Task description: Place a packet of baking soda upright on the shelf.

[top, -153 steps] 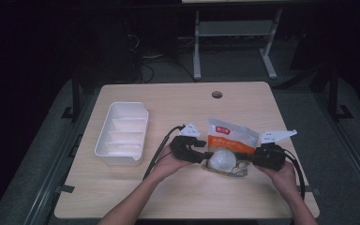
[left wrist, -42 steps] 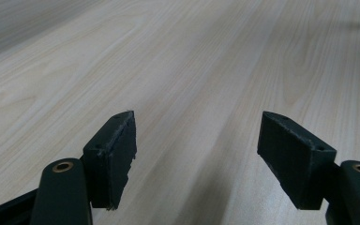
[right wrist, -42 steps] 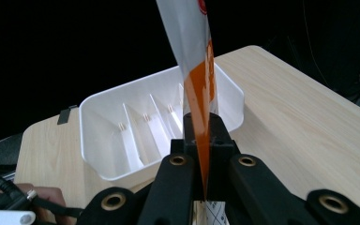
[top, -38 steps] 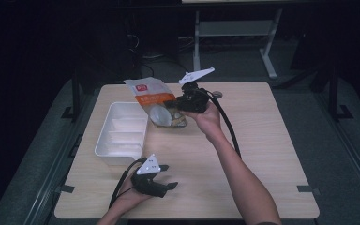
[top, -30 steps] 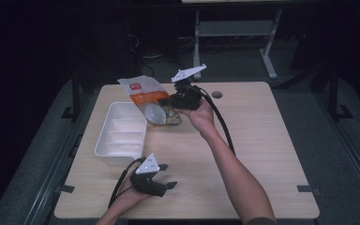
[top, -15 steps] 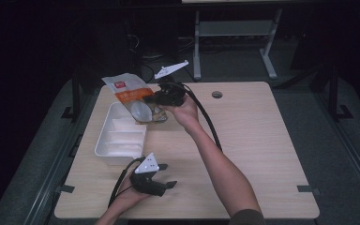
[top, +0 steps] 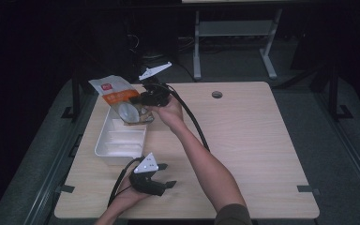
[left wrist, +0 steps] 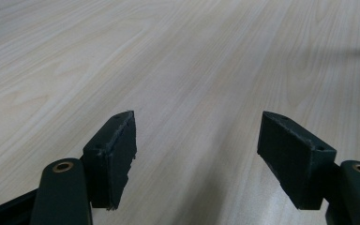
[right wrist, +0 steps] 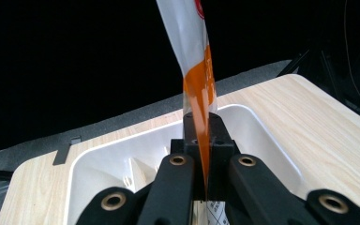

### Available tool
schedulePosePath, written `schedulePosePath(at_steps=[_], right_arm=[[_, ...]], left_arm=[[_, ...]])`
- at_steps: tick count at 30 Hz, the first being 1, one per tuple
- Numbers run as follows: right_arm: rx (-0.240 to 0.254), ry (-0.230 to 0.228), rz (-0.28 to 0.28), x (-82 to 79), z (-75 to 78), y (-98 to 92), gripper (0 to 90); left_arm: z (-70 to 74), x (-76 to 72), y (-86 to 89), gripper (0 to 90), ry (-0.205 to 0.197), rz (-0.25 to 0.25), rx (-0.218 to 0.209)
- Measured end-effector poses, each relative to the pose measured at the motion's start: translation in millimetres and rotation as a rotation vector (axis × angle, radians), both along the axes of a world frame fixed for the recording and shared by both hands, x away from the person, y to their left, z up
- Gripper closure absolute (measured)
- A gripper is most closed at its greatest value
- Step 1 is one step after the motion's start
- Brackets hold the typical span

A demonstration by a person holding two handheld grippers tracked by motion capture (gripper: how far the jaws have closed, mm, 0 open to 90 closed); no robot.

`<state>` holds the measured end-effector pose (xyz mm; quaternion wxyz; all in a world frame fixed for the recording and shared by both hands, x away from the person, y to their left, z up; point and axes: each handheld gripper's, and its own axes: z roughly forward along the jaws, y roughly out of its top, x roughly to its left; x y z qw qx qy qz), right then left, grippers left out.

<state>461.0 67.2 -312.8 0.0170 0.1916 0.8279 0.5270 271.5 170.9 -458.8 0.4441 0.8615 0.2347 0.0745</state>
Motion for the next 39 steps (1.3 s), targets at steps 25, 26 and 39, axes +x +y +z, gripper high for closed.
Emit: schedulePosePath(at_steps=[25,26,39], right_arm=[[-0.002,0.037,-0.022,16.5,-42.7,40.8,89.9],[-0.002,0.037,-0.022,16.5,-42.7,40.8,89.9],[0.063,0.1,-0.049,25.8,-76.5,42.8,89.7]], left_arm=[[0.7,1.2,2.6,28.1,0.005,-0.001,-0.01],[0.7,1.1,2.6,28.1,0.003,-0.002,-0.008],[1.9,0.1,2.0,28.1,-0.007,-0.006,-0.004]])
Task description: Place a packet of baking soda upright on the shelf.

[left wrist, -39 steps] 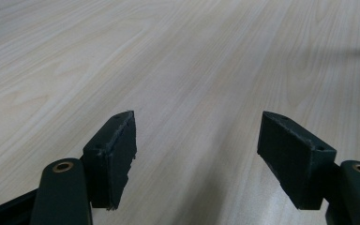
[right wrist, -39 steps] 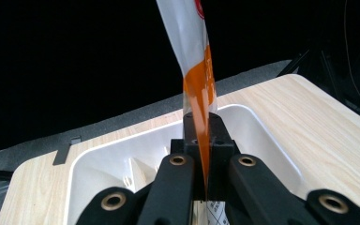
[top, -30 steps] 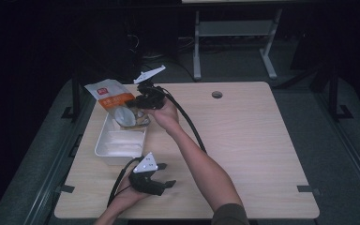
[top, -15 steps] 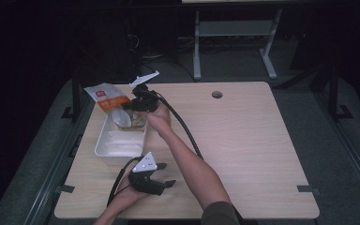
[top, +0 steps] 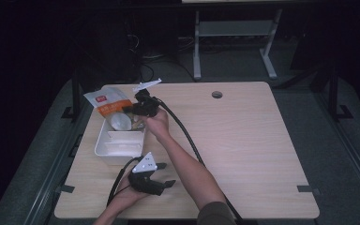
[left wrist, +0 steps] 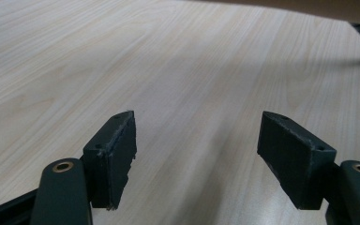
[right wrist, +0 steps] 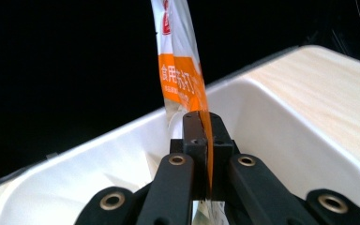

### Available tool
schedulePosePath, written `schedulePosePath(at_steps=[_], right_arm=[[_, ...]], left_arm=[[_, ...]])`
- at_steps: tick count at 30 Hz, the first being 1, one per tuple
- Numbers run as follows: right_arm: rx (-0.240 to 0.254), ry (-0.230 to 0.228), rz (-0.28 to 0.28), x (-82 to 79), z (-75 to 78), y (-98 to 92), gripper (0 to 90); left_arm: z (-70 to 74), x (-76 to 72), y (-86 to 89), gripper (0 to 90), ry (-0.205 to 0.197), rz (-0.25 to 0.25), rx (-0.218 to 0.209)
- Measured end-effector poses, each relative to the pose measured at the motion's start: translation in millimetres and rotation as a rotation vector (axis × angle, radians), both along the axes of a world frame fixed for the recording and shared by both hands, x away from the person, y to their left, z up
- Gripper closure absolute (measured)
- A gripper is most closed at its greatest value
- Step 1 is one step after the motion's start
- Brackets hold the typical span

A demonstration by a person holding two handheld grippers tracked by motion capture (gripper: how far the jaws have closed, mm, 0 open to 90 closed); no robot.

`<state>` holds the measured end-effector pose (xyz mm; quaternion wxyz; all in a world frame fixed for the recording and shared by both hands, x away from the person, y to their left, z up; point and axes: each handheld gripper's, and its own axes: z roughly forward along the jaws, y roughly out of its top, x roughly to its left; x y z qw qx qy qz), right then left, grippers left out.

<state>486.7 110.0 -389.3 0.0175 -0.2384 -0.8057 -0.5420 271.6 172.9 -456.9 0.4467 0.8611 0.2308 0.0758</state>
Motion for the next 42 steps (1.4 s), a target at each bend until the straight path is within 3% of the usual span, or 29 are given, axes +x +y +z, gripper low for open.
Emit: schedulePosePath(at_steps=[3,6,9,10,11,13,28,31,38,42], right_arm=[[0.006,0.011,-0.009,-0.5,-6.7,-4.4,89.2],[-0.031,0.007,-0.012,-1.7,-5.9,-5.4,84.9],[-0.093,-0.005,0.002,-3.2,-3.6,-6.8,79.6],[-0.153,-0.006,0.018,-4.6,-4.7,-8.0,81.0],[-0.153,-0.006,0.018,-4.6,-4.7,-8.0,81.0],[-0.218,-0.031,0.038,-9.2,-7.7,-10.4,84.8],[-0.257,-0.022,0.067,-10.7,-13.7,-12.8,89.3],[-0.275,-0.045,0.061,-12.5,-16.3,-12.5,89.6],[-0.296,-0.043,0.055,-12.4,-22.7,-12.3,89.8],[-0.302,-0.039,0.053,-12.4,-25.6,-12.4,89.9]], left_arm=[[-0.2,-0.5,-0.7,28.1,0.0,-0.003,0.003],[0.0,-0.1,-0.2,28.1,-0.001,0.0,0.002],[-0.2,0.4,0.4,28.1,0.0,0.001,0.005],[-0.3,0.7,0.4,28.1,-0.001,0.001,0.007],[-0.3,0.7,0.4,28.1,-0.001,0.001,0.007],[-0.4,0.7,0.1,28.1,-0.001,0.001,0.007],[-0.5,0.8,0.0,28.1,0.004,0.001,0.005],[0.6,-0.4,-1.1,28.1,0.006,-0.006,-0.009],[-0.9,-0.2,-2.9,28.1,0.004,-0.011,0.012],[0.0,-0.7,-2.6,28.1,0.014,-0.011,-0.009]])
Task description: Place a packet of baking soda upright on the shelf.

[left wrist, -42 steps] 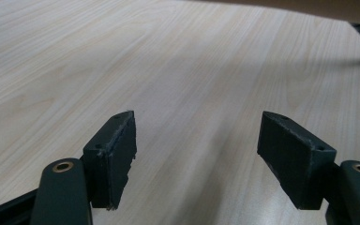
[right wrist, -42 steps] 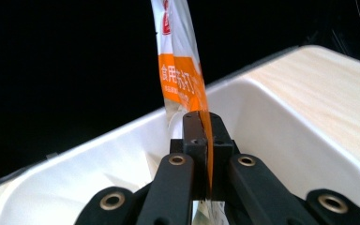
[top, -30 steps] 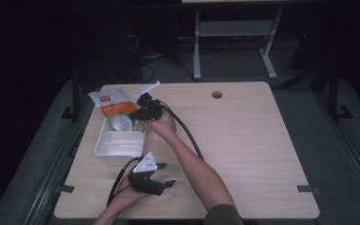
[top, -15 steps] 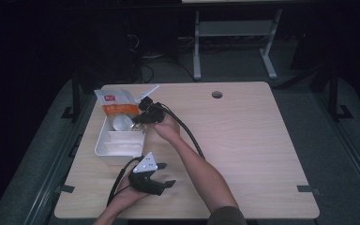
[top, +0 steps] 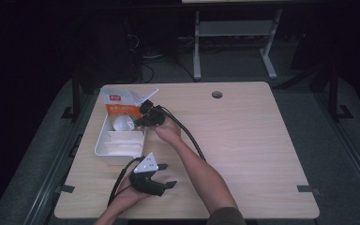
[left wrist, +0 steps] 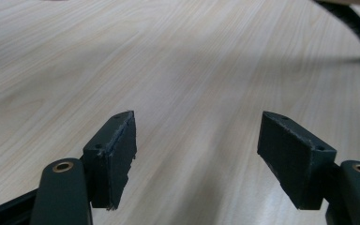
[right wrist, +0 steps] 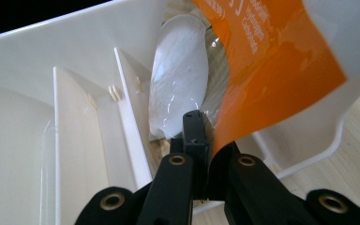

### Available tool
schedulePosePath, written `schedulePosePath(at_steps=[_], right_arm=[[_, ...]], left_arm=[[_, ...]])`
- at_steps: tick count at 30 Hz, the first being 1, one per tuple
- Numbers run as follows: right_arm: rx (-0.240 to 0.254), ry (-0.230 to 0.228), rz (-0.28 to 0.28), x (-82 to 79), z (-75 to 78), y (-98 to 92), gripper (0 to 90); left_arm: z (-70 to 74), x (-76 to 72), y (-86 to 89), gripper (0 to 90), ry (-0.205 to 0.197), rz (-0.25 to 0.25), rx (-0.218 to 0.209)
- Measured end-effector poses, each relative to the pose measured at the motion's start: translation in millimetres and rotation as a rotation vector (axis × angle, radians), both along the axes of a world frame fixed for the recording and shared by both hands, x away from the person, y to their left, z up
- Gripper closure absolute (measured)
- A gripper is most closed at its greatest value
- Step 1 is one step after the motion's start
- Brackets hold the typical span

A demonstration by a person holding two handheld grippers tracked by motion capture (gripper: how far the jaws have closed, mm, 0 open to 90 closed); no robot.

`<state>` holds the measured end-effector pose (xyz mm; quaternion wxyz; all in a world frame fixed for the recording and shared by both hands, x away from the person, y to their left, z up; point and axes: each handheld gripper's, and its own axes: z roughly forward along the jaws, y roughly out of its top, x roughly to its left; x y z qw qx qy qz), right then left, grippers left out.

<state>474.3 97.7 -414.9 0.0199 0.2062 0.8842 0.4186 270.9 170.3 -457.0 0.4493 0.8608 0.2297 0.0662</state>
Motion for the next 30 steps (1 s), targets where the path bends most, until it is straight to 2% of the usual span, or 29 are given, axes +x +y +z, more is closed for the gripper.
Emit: schedulePosePath(at_steps=[4,8,15,20,30], right_arm=[[-0.017,-0.015,-0.003,-1.7,-1.9,0.7,89.9],[-0.004,0.01,-0.012,0.2,-3.6,-1.0,89.9],[-0.012,0.01,-0.012,0.3,-3.8,-0.7,89.6],[0.005,0.045,-0.021,3.1,-3.8,-2.7,87.1],[0.021,0.05,-0.031,4.2,2.7,-9.2,81.5]], left_arm=[[-0.7,-0.9,-2.4,28.1,-0.002,-0.012,0.012],[-1.4,-0.5,-2.6,28.1,-0.007,-0.009,0.025],[-1.6,0.8,-1.1,28.1,-0.008,-0.003,0.028],[-1.7,1.3,-0.5,28.1,-0.009,-0.001,0.025],[-1.6,1.7,-0.3,28.1,-0.008,-0.001,0.023]])
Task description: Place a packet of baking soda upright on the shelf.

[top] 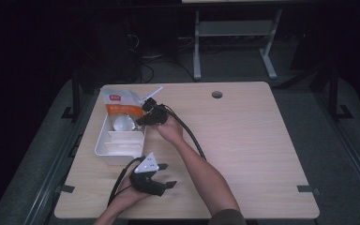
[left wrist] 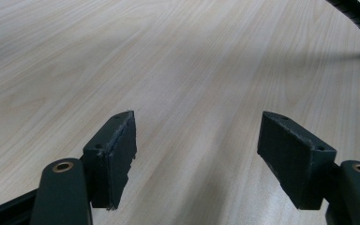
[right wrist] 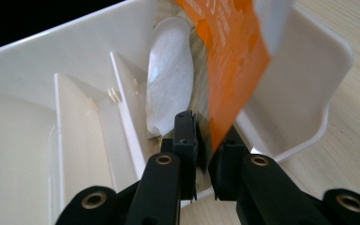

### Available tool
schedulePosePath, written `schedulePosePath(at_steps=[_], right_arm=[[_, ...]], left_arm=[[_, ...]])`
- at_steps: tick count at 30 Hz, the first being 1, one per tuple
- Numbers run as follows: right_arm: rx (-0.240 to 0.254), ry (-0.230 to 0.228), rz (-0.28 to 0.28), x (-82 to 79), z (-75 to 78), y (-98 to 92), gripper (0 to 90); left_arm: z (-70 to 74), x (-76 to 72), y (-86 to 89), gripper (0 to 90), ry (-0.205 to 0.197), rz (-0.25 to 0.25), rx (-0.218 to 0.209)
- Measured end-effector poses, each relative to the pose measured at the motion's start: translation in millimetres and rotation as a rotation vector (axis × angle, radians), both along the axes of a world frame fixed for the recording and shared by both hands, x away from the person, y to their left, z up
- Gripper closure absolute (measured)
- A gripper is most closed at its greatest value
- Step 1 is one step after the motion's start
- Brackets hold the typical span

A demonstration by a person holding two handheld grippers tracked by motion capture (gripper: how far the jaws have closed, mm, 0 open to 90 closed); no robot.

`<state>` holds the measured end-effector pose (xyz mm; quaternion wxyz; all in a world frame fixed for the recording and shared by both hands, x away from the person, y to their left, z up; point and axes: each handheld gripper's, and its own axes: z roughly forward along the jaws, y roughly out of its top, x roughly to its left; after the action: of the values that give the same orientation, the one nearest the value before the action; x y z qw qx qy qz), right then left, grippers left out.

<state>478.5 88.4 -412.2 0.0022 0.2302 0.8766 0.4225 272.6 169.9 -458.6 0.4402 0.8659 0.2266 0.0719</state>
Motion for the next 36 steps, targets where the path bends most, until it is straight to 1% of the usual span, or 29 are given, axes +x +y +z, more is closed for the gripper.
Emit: schedulePosePath(at_steps=[3,5,7,8,10,17,27,33,36], right_arm=[[0.015,0.003,-0.001,-0.4,3.4,-4.1,79.8],[0.03,0.007,-0.004,-0.7,5.8,-7.2,77.7],[0.056,0.014,-0.005,-1.0,8.1,-10.7,77.3],[0.06,0.012,-0.005,-1.3,9.4,-12.2,77.0],[0.063,0.006,-0.006,-2.1,12.5,-15.7,76.6],[0.083,0.009,-0.014,-4.2,20.4,-31.6,74.7],[0.093,0.003,-0.024,-11.1,27.3,-62.2,71.3],[0.114,0.016,-0.018,-17.7,32.5,-79.8,67.6],[0.11,0.014,-0.017,-20.6,34.5,-87.8,65.9]], left_arm=[[0.0,0.3,0.2,28.1,0.001,0.002,-0.001],[-0.1,0.6,0.3,28.1,0.0,0.001,0.001],[-0.2,0.8,0.2,28.1,0.0,0.0,0.002],[-0.3,0.9,0.2,28.1,0.0,-0.001,0.002],[-0.3,1.2,0.2,28.1,-0.001,-0.001,0.004],[-0.7,1.8,0.4,28.1,-0.002,0.003,0.003],[-1.2,2.1,0.2,28.1,0.0,0.006,0.012],[-1.4,2.6,0.8,28.1,0.002,0.012,0.009],[-1.6,2.8,0.8,28.1,0.003,0.012,0.008]])
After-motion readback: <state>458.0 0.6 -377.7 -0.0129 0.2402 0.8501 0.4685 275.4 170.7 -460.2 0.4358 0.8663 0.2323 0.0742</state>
